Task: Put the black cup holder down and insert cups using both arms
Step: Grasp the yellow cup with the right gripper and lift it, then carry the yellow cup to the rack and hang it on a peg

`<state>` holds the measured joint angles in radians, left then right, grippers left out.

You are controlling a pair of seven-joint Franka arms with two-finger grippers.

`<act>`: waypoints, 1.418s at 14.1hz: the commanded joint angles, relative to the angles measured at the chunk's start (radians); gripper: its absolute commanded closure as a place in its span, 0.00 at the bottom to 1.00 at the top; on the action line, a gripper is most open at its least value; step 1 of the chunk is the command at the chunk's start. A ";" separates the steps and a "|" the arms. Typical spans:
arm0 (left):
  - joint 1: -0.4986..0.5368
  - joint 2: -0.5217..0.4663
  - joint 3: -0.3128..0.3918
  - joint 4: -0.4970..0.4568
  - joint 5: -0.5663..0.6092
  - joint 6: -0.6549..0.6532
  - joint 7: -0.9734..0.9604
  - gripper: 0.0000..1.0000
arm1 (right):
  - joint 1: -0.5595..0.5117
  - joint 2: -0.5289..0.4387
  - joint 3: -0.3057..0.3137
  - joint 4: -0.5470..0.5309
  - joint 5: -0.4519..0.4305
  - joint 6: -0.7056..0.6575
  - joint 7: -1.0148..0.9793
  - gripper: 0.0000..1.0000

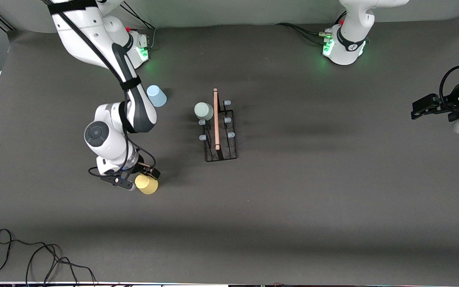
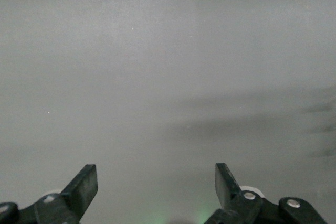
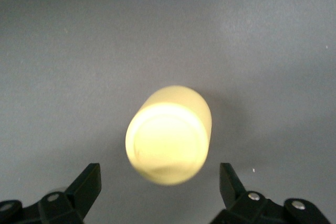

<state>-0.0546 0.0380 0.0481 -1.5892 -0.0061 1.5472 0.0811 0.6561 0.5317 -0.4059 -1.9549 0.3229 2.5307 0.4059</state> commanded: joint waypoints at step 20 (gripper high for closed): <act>-0.045 -0.066 -0.004 -0.132 0.003 0.162 -0.006 0.00 | 0.019 -0.071 0.001 0.068 0.119 -0.156 -0.044 1.00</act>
<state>-0.0977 0.0199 0.0430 -1.6810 -0.0057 1.6972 0.0806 0.6302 0.5611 -0.3934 -1.8675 0.4143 2.4647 0.3512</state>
